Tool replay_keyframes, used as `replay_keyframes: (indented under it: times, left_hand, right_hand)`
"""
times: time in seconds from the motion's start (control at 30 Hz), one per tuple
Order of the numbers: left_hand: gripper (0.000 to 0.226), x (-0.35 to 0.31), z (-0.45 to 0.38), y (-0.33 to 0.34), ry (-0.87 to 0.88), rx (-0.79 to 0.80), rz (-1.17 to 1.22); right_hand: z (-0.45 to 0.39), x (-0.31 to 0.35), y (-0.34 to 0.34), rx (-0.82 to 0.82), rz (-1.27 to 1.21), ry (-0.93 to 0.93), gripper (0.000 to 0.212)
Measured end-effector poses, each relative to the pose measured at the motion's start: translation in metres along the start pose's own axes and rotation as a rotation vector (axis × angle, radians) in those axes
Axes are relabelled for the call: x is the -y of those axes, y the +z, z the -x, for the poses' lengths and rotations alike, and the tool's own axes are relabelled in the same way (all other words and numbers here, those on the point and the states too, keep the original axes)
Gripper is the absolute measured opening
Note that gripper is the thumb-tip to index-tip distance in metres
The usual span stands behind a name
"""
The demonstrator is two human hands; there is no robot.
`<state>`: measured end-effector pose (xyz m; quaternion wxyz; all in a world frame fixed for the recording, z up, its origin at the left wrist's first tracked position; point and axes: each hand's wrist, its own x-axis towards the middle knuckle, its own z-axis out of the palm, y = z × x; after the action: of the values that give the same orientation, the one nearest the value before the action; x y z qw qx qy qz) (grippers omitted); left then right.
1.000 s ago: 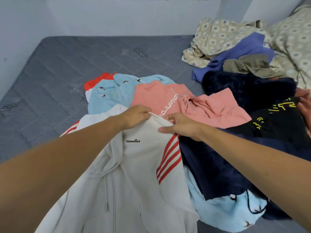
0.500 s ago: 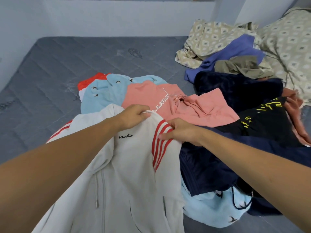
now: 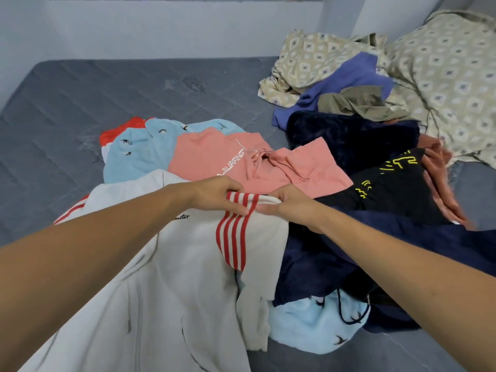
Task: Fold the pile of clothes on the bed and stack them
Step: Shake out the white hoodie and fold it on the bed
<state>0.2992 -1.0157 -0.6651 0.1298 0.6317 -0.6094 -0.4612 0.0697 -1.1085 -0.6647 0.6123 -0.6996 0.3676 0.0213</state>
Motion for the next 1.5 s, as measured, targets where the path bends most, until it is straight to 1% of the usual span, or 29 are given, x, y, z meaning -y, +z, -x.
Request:
replay_keyframes:
  times: [0.07, 0.1, 0.23, 0.4, 0.5, 0.57, 0.63, 0.73, 0.8, 0.87, 0.93, 1.0, 1.1, 1.17, 1.23, 1.3, 1.33, 1.37, 1.43, 1.5]
  left_hand:
    - [0.024, -0.013, -0.012, 0.006, 0.019, 0.035, 0.040]
    - [0.024, -0.019, -0.017, 0.007, 0.011, 0.033, 0.047]
    - [0.014, -0.030, -0.028, 0.010, -0.028, 0.105, 0.071]
    - [0.019, -0.037, -0.043, 0.026, -0.054, 0.174, 0.077]
    - [0.017, -0.047, -0.050, 0.032, -0.025, 0.198, 0.070]
    - [0.021, -0.056, -0.055, 0.035, 0.010, 0.190, 0.064]
    - [0.024, -0.064, -0.062, 0.039, 0.025, 0.194, 0.055]
    - [0.028, -0.080, -0.073, 0.048, 0.034, 0.225, 0.051]
    - [0.027, -0.092, -0.080, 0.055, 0.036, 0.239, 0.045]
    - [0.027, -0.103, -0.087, 0.062, 0.020, 0.263, 0.022]
    - [0.029, -0.114, -0.094, 0.071, -0.014, 0.310, -0.004]
    - [0.031, -0.125, -0.101, 0.081, -0.032, 0.343, -0.015]
    - [0.031, -0.140, -0.114, 0.092, -0.017, 0.300, -0.032]
    - [0.033, -0.148, -0.121, 0.098, -0.019, 0.282, -0.037]
    - [0.033, -0.157, -0.128, 0.105, -0.024, 0.300, -0.033]
    - [0.031, -0.166, -0.134, 0.114, -0.022, 0.329, -0.028]
    - [0.031, -0.171, -0.137, 0.119, -0.017, 0.335, -0.026]
    - [0.032, -0.177, -0.141, 0.124, -0.010, 0.336, -0.020]
    - [0.041, -0.187, -0.147, 0.134, 0.005, 0.336, -0.012]
    - [0.046, -0.198, -0.154, 0.142, 0.021, 0.345, -0.031]
  right_hand:
    - [0.008, -0.002, -0.006, 0.080, -0.107, -0.001, 0.028]
    - [0.012, -0.004, -0.009, 0.123, -0.101, 0.011, 0.030]
    - [0.020, -0.013, -0.031, 0.197, 0.158, 0.091, 0.030]
    - [0.034, -0.015, -0.045, 0.351, 0.499, 0.135, 0.032]
    - [0.043, -0.019, -0.059, 0.381, 0.522, 0.141, 0.024]
    - [0.050, -0.022, -0.071, 0.363, 0.479, 0.135, 0.021]
    - [0.056, -0.026, -0.082, 0.339, 0.440, 0.132, 0.025]
    - [0.066, -0.033, -0.095, 0.340, 0.497, 0.121, 0.033]
    - [0.074, -0.038, -0.107, 0.351, 0.543, 0.120, 0.028]
    - [0.083, -0.043, -0.119, 0.348, 0.552, 0.112, 0.028]
    - [0.091, -0.049, -0.127, 0.309, 0.534, 0.092, 0.027]
    - [0.098, -0.055, -0.133, 0.270, 0.493, 0.054, 0.021]
    - [0.111, -0.069, -0.149, 0.215, 0.454, 0.008, 0.011]
    - [0.121, -0.079, -0.164, 0.172, 0.448, 0.009, 0.015]
    - [0.131, -0.090, -0.179, 0.171, 0.505, 0.027, 0.022]
    - [0.140, -0.102, -0.188, 0.163, 0.567, 0.033, 0.039]
    - [0.146, -0.107, -0.191, 0.144, 0.568, 0.028, 0.045]
    - [0.151, -0.111, -0.194, 0.124, 0.549, 0.012, 0.046]
    - [0.160, -0.115, -0.198, 0.094, 0.518, -0.052, 0.040]
    - [0.167, -0.119, -0.203, 0.044, 0.546, -0.132, 0.039]
